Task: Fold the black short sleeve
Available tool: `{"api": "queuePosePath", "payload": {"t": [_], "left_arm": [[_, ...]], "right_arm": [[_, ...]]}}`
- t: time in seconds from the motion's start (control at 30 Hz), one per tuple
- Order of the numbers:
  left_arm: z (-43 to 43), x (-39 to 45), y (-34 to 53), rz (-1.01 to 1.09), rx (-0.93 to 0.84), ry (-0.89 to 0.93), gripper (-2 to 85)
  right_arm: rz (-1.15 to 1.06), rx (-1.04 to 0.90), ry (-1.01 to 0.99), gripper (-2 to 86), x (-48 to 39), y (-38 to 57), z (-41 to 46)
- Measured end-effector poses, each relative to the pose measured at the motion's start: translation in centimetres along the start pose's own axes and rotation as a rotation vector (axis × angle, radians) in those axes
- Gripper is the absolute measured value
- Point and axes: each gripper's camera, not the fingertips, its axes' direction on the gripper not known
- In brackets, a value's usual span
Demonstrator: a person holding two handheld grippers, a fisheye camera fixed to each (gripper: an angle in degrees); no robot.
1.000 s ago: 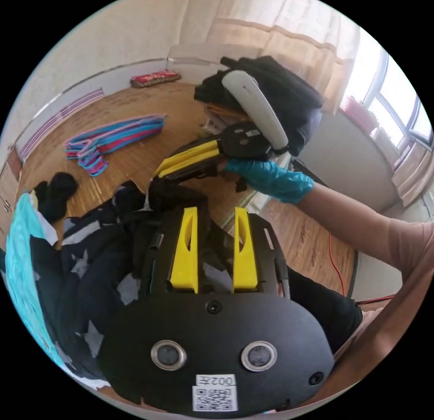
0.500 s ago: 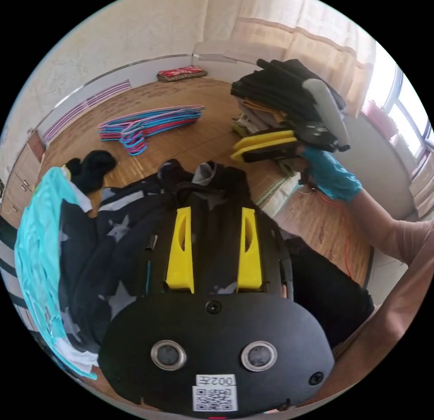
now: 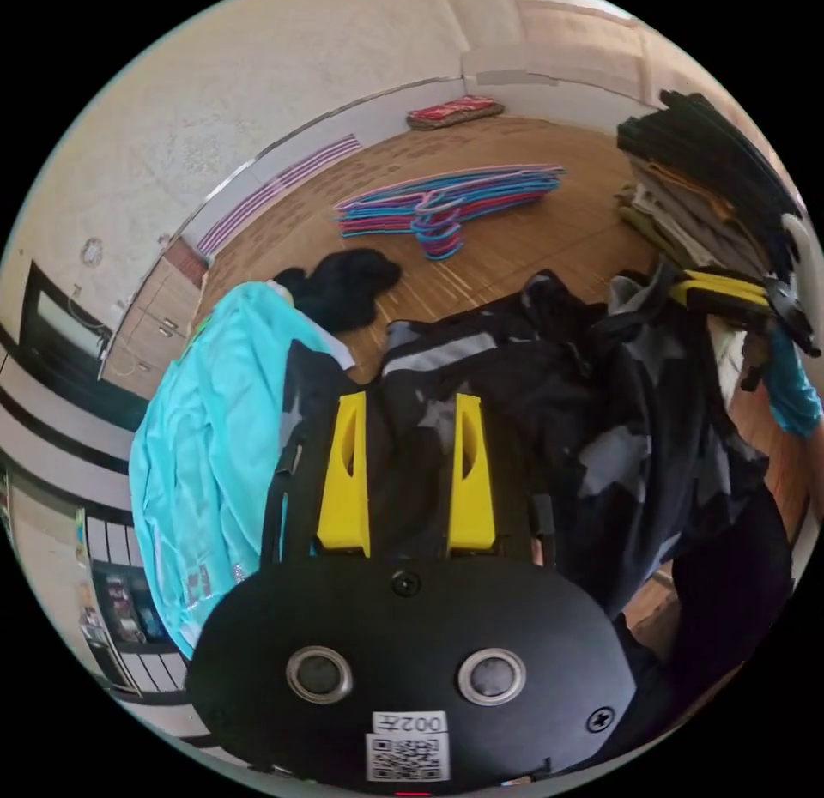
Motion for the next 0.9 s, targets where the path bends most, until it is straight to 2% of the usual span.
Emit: {"api": "queuePosePath", "payload": {"t": [0.17, 0.3, 0.43, 0.5, 0.53, 0.67, 0.77, 0.9], "left_arm": [[1.7, -2.7, 0.4, -0.102, -0.041, -0.135, 10.7], [2.7, -4.1, 0.8, -0.122, -0.058, -0.103, 10.3], [3.1, -5.0, 0.9, -0.113, -0.059, -0.052, 8.9], [2.6, -5.4, 1.2, -0.103, -0.041, -0.061, 6.3], [2.2, -5.5, 1.3, -0.102, -0.031, -0.064, 5.6], [-1.3, -7.5, 2.8, -0.172, 0.065, -0.093, 3.4], [-3.4, -9.1, 3.6, -0.197, 0.118, -0.120, 2.2], [-2.8, -11.3, 3.4, -0.172, 0.086, -0.084, 2.0]], "right_arm": [[0.073, -0.214, -0.028, 4.4, 3.0, -1.1, 3.9], [0.102, -0.147, -0.092, 7.7, 3.0, -0.6, 2.6], [0.107, -0.198, -0.118, 8.0, 2.5, 1.0, 3.3], [0.094, -0.202, -0.099, 5.2, 2.2, 1.6, 3.4], [0.084, -0.169, -0.079, 2.2, 1.9, 1.9, 2.8], [0.052, 0.021, 0.050, -0.1, 1.0, 2.3, -1.3], [0.052, 0.038, 0.115, -0.5, 1.3, 2.1, -2.1], [0.077, 0.006, 0.111, -0.5, 2.6, 2.0, -1.0]]}}
